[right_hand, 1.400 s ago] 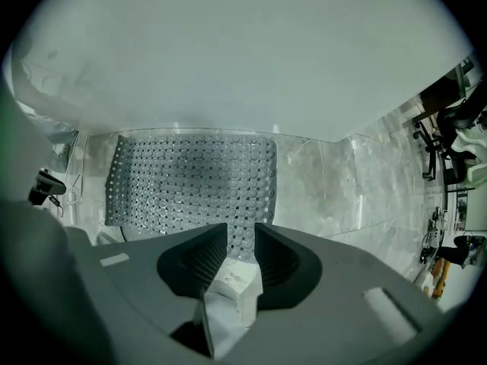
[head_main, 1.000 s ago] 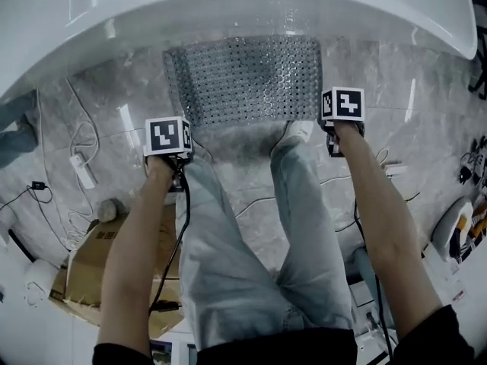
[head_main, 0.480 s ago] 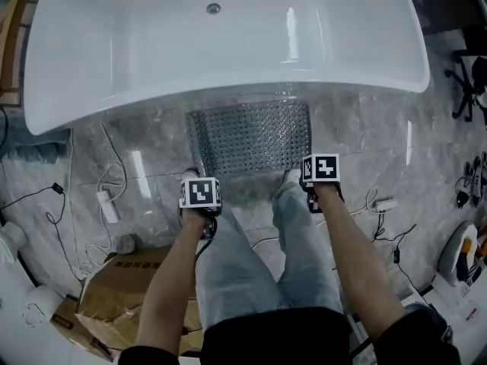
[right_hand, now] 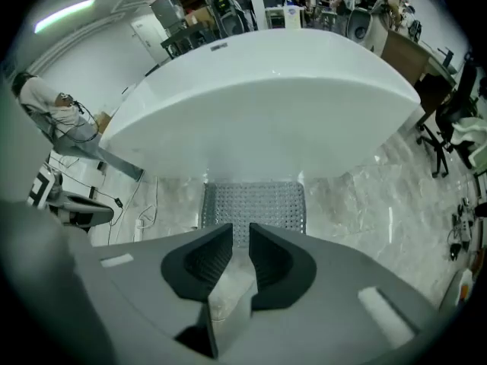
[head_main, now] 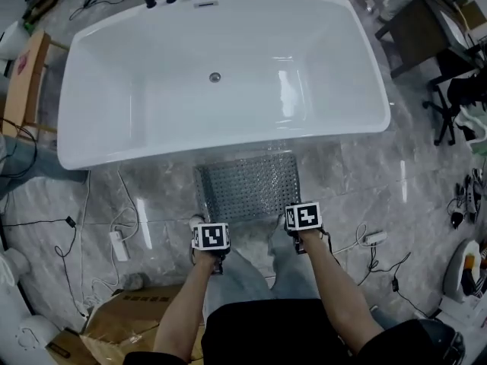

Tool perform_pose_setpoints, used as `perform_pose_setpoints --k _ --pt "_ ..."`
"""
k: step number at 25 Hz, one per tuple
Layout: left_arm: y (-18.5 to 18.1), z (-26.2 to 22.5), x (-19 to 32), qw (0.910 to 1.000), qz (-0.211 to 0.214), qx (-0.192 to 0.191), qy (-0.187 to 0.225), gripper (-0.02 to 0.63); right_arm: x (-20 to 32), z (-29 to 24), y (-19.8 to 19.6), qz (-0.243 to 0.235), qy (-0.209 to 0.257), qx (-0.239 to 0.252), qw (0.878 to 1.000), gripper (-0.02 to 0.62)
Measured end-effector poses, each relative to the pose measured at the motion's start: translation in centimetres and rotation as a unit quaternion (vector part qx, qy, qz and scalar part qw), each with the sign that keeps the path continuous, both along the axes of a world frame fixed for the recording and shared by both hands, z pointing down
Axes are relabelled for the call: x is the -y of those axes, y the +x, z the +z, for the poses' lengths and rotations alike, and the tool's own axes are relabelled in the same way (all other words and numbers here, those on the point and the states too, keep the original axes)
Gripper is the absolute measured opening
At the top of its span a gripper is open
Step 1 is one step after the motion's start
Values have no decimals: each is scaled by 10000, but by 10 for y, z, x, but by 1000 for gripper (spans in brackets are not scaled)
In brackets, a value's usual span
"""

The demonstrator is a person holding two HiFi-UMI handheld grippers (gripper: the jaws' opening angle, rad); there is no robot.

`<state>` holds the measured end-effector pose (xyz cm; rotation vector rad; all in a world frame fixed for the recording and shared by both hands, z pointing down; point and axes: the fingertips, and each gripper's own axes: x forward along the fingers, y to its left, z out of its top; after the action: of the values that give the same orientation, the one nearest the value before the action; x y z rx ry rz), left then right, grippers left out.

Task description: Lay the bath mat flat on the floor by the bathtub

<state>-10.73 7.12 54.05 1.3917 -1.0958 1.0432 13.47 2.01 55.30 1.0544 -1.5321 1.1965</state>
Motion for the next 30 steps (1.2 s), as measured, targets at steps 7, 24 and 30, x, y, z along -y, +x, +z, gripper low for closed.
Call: perform_pose_setpoints --k 7,24,30 --pt "21 -95 44 9905 523 105 1267 6 33 -81 -28 -208 1093 328 9933 63" --pt "41 -337 195 9036 672 -30 4231 5 181 -350 -98 -689 4378 1217 8881 8" --pt "49 -431 227 8542 697 -109 5152 5 207 -462 -111 -776 5386 1449 8264 8"
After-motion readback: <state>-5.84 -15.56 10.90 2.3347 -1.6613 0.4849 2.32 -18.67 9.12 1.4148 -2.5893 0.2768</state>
